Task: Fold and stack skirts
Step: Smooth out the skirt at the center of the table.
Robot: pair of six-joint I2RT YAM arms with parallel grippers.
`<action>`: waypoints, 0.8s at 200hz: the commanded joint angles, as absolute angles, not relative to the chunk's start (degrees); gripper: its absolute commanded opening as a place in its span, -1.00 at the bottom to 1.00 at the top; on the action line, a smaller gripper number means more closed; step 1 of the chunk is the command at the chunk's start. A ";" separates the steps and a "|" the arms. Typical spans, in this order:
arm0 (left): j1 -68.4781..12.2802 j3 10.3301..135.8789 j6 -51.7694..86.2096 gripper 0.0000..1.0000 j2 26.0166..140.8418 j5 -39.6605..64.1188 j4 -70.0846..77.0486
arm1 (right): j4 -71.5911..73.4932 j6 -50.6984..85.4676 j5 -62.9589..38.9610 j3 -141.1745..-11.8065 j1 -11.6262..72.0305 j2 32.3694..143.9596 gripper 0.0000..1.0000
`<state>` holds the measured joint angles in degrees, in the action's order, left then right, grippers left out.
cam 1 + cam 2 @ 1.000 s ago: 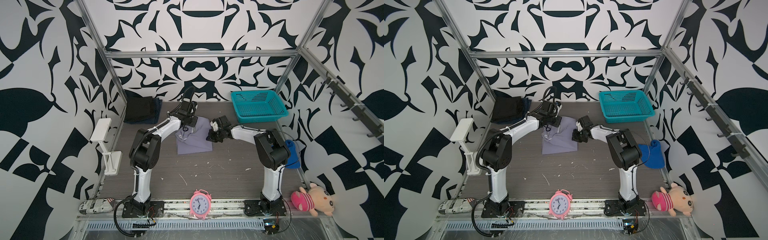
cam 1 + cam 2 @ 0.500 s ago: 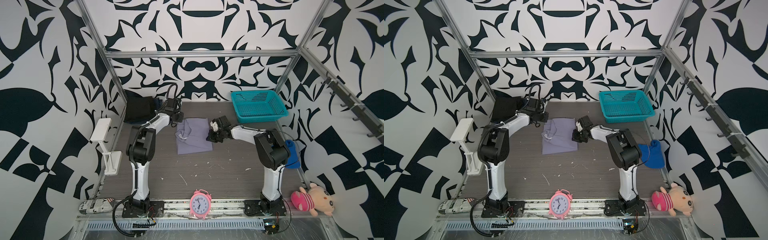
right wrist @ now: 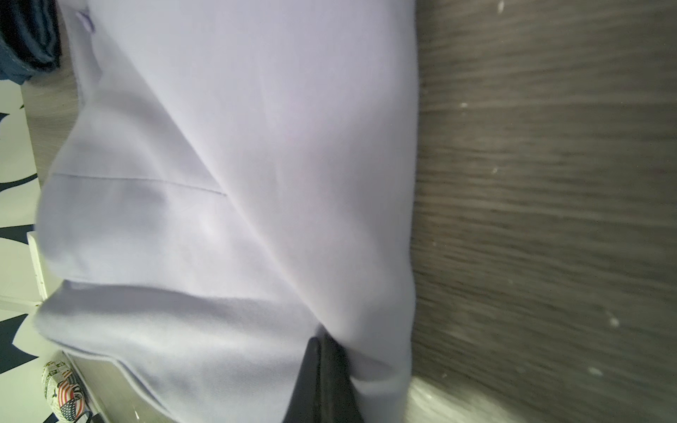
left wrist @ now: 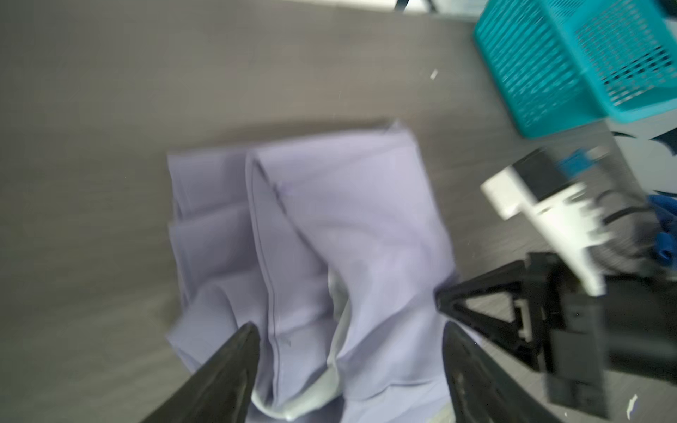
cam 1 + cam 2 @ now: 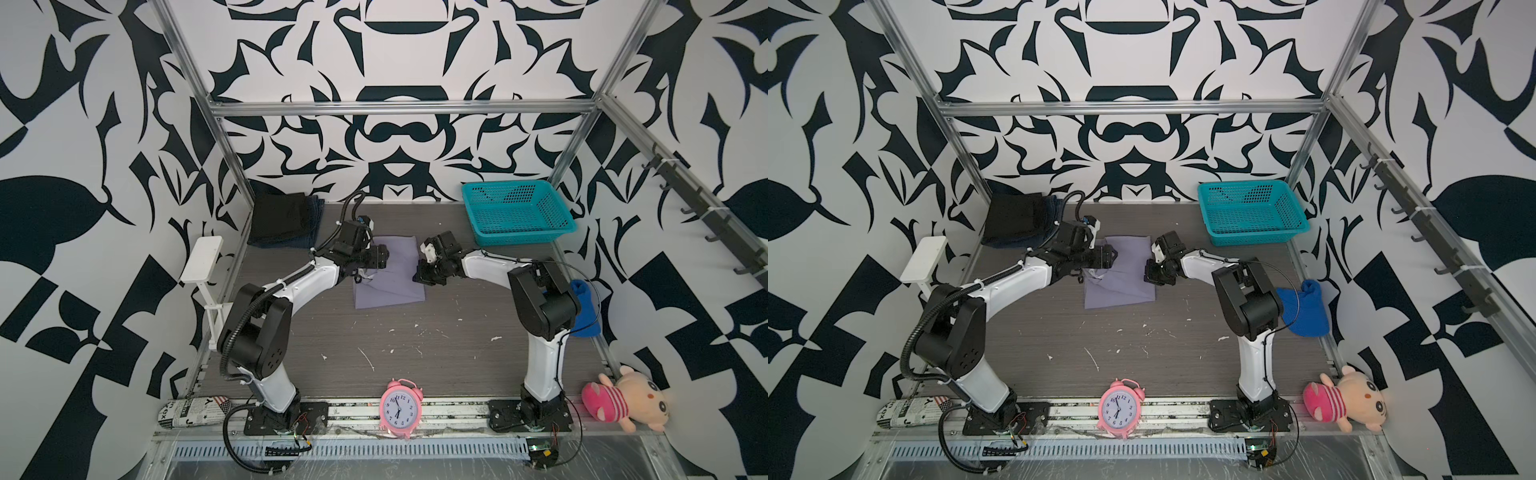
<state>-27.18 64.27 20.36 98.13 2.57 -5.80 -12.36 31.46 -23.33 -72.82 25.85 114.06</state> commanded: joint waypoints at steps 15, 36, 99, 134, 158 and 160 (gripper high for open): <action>-27.98 63.49 24.96 0.37 103.18 1.76 -4.96 | -14.42 30.31 -23.03 -74.88 25.75 113.40 -0.95; -28.99 61.87 25.38 -0.41 103.22 0.51 -4.09 | -14.33 30.67 -23.12 -75.23 25.75 113.83 -0.92; -30.50 50.59 26.09 -1.00 92.03 -5.15 3.55 | -15.43 30.98 -21.53 -76.94 25.73 115.05 -0.88; -30.67 44.52 26.84 -1.00 89.51 -5.68 5.06 | -17.74 32.42 -19.04 -77.91 25.32 116.90 -0.88; -31.19 41.09 26.81 -1.00 89.68 -5.66 6.76 | -18.90 32.69 -18.48 -78.40 24.96 118.29 -0.88; -31.31 40.95 26.81 -1.00 89.90 -5.85 6.77 | -18.90 32.74 -18.44 -78.40 24.94 118.30 -0.88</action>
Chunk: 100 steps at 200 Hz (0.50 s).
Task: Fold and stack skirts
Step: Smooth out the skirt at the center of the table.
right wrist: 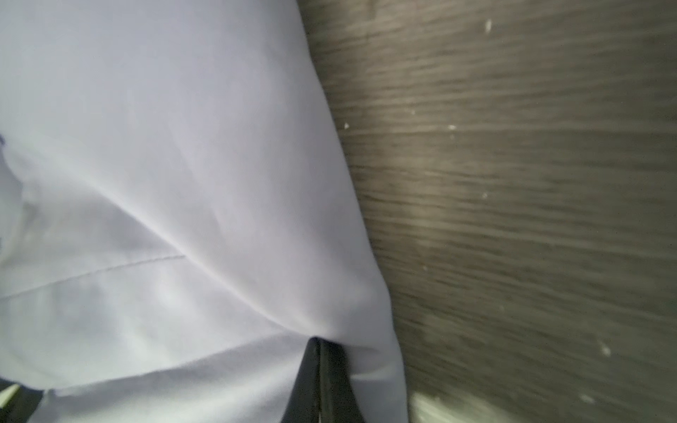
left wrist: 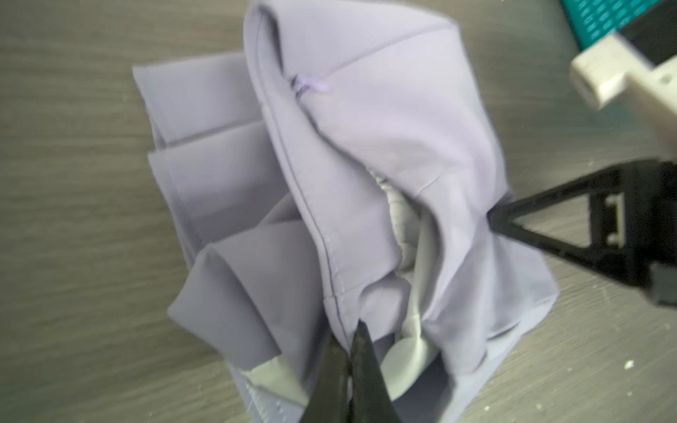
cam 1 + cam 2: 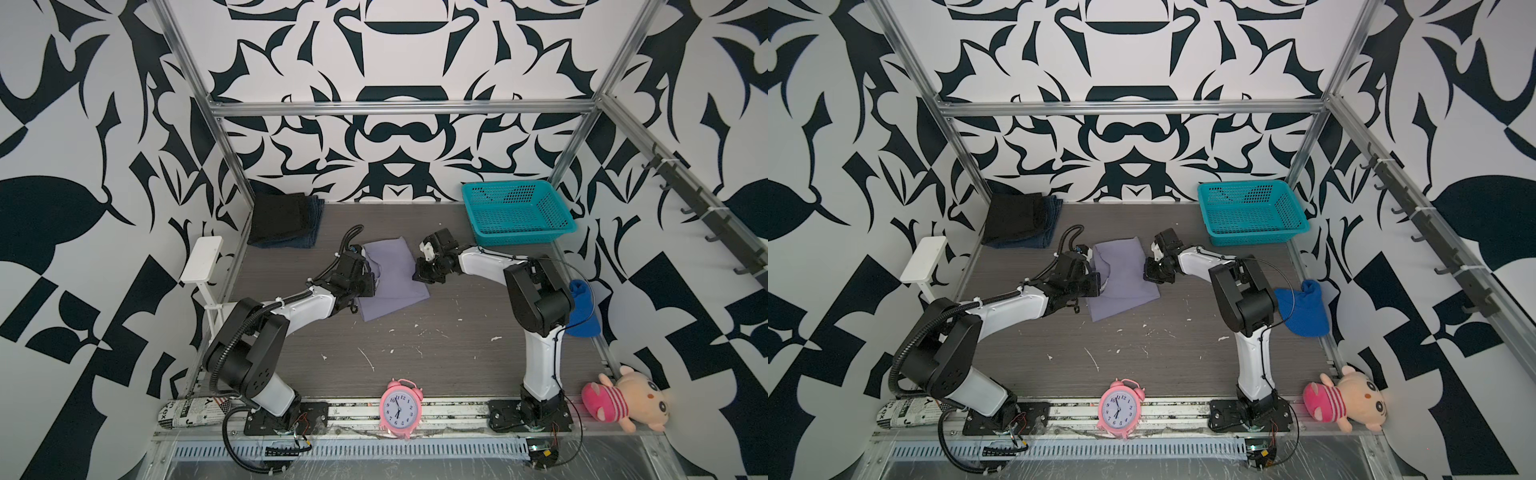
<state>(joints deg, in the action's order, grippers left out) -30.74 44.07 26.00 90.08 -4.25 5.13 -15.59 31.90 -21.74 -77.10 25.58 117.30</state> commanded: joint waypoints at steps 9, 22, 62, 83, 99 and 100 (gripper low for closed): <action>-31.46 40.08 26.94 -1.00 90.50 -6.23 6.89 | -18.98 32.76 -18.22 -78.35 24.87 118.39 -0.87; -31.64 39.47 27.16 -1.00 90.68 -7.17 6.53 | -19.22 32.66 -18.69 -78.49 24.87 117.94 -0.87; -31.65 42.21 21.65 -0.35 83.30 -10.63 3.92 | -22.08 30.22 -21.13 -79.36 25.09 112.89 -0.82; -31.57 47.40 19.14 -0.05 80.73 -13.55 0.02 | -23.46 29.64 -22.37 -79.91 25.26 108.95 -0.76; -31.61 49.04 19.63 0.04 79.21 -14.11 -1.23 | -24.10 29.02 -22.99 -81.01 25.78 106.63 -0.67; -31.58 49.04 19.79 0.04 79.16 -14.13 -1.28 | -24.13 29.01 -23.09 -81.07 25.81 106.53 -0.67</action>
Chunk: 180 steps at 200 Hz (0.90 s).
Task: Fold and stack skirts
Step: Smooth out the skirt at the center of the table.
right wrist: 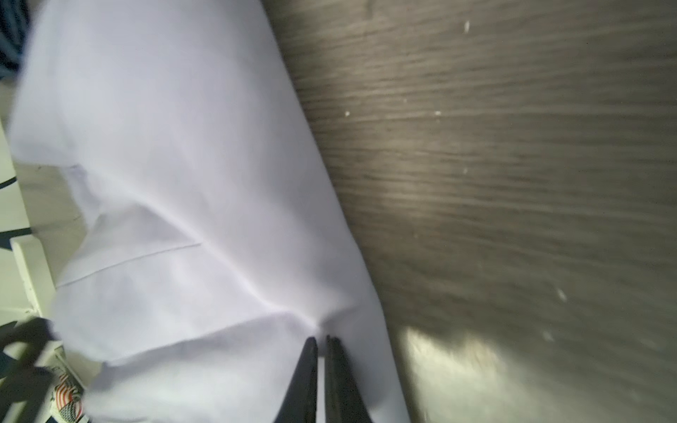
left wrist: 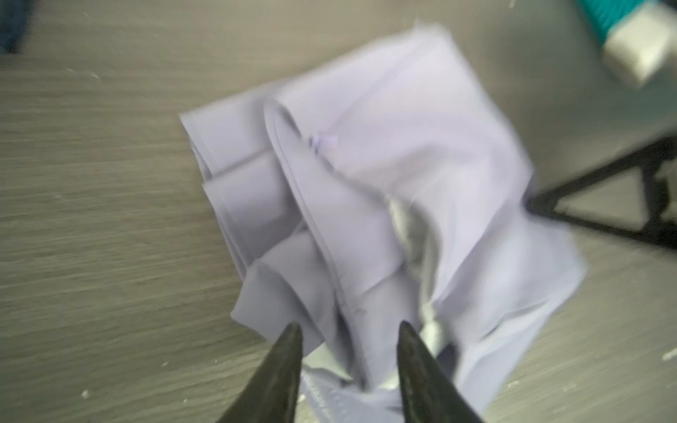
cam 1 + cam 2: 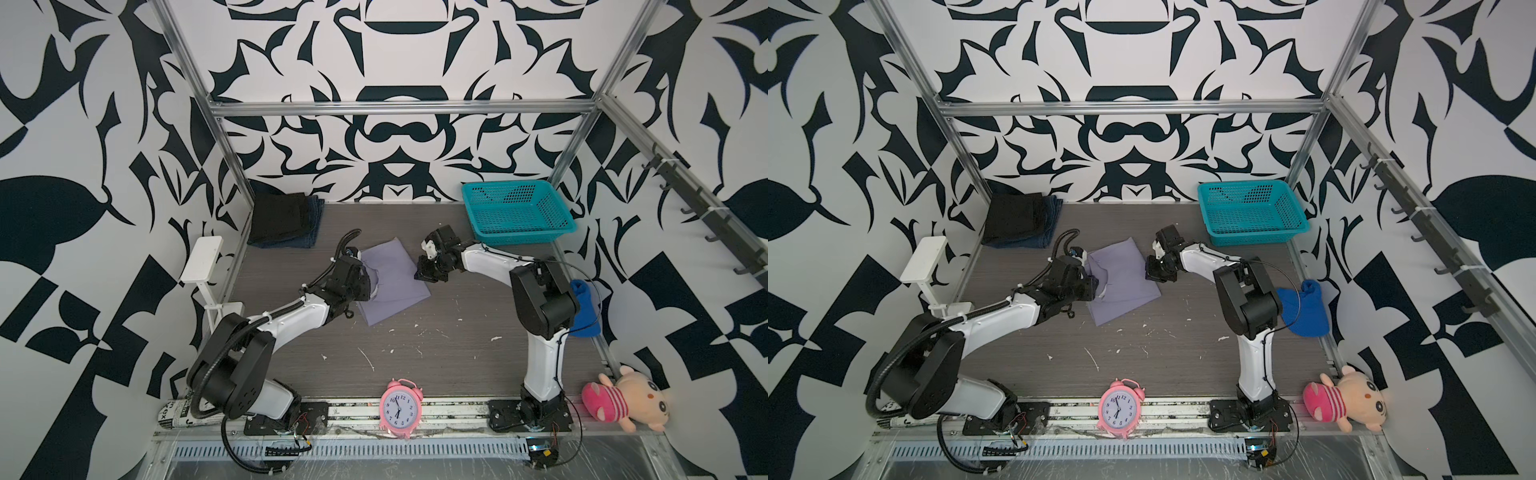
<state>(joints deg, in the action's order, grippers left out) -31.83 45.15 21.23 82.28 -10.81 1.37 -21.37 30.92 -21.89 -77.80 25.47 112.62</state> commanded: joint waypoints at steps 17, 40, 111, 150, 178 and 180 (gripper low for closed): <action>-31.55 48.61 23.61 0.02 79.18 -12.61 -1.58 | -24.49 28.30 -25.86 -83.73 27.06 106.65 -0.59; -33.04 44.72 30.40 -0.31 80.48 -11.59 -0.45 | -27.16 25.45 -27.57 -90.12 31.28 111.47 -0.56; -34.06 34.07 37.27 -0.32 78.46 -20.18 4.61 | -20.96 25.37 -31.64 -87.73 38.52 118.85 -0.62; -32.88 34.10 37.00 -0.09 77.72 -18.65 6.82 | -15.52 26.44 -32.39 -82.66 38.62 122.69 -0.73; -32.48 35.52 36.50 -0.08 76.04 -18.31 6.67 | -14.63 26.61 -33.29 -83.05 38.67 124.72 -0.77; -32.40 35.73 36.66 -0.07 75.92 -18.40 6.26 | -14.56 26.76 -33.35 -83.06 38.67 124.72 -0.77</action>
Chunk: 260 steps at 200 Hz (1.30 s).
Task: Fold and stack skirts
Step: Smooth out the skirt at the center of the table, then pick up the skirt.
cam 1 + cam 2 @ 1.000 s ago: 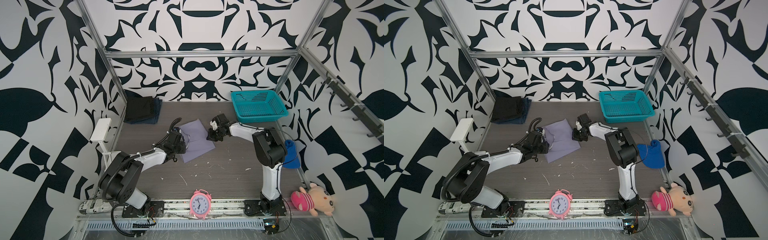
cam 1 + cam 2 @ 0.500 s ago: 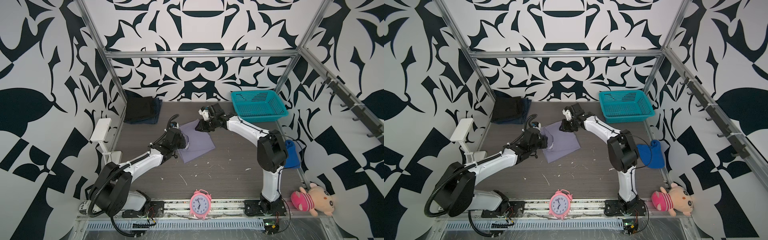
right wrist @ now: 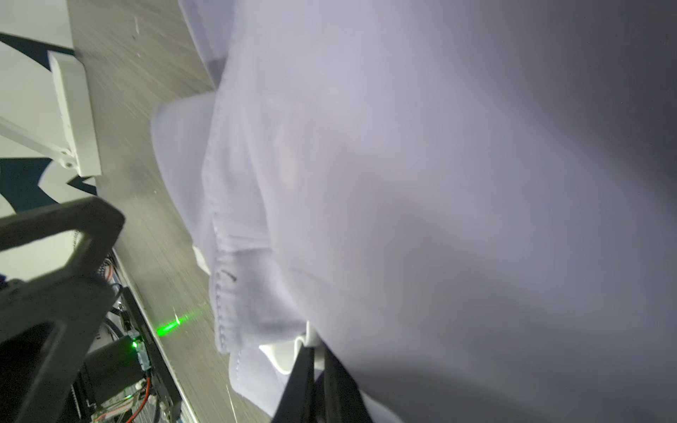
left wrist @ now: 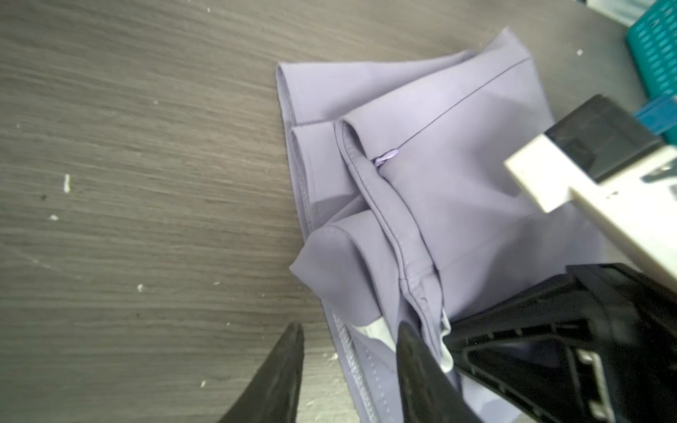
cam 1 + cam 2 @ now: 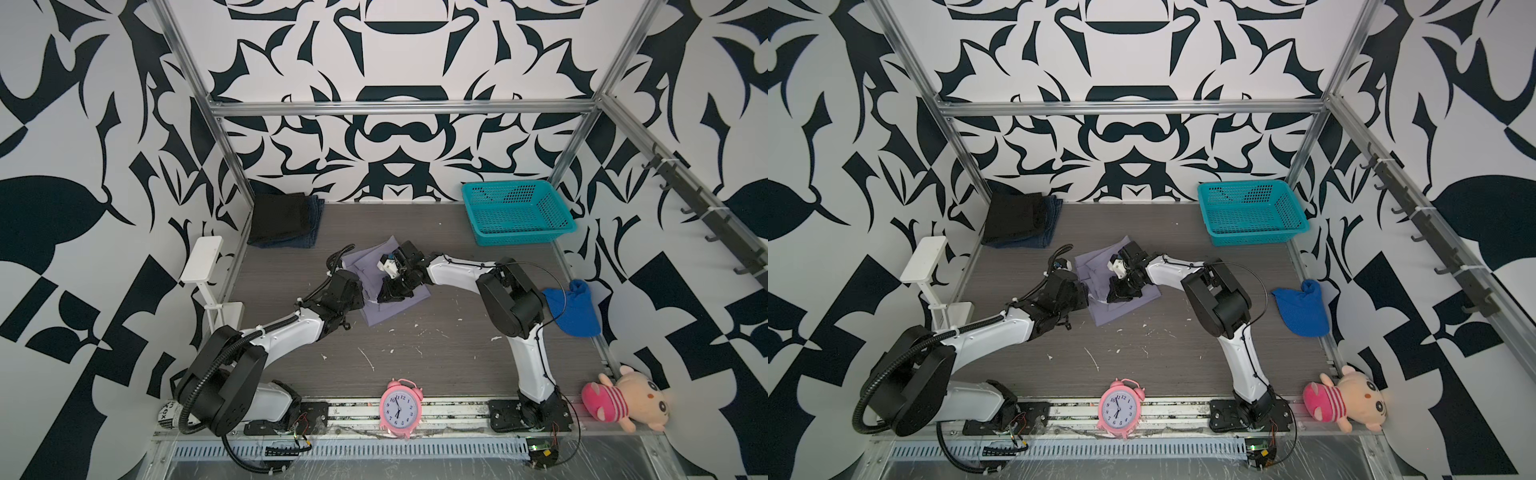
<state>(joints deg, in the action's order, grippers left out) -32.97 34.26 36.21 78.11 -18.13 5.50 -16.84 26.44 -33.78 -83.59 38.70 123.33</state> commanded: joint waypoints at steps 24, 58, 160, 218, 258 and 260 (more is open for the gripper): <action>-31.87 36.60 39.06 0.45 74.32 -18.76 2.93 | -14.71 26.73 -34.05 -83.79 38.68 122.34 -0.77; -26.53 32.13 46.96 0.80 67.67 -11.76 4.84 | -17.05 25.87 -34.64 -85.18 38.63 114.11 -0.60; -22.39 33.91 49.29 0.99 88.35 7.91 21.91 | -8.18 32.96 -35.95 -73.90 26.98 104.83 -0.08; -22.57 34.26 50.77 0.99 96.44 11.20 30.55 | -6.29 33.74 -36.25 -72.58 26.97 106.08 -0.07; -24.42 38.72 47.12 1.00 100.71 5.30 21.60 | -4.19 34.19 -36.39 -72.55 26.98 107.40 -0.07; -24.43 38.97 47.11 0.98 101.00 5.28 21.37 | -3.97 34.19 -36.34 -72.54 26.98 107.53 -0.07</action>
<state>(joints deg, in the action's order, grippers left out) -23.31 37.30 48.47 97.30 8.73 29.63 -7.35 33.32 -35.75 -71.81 27.09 107.26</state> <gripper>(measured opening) 0.995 0.464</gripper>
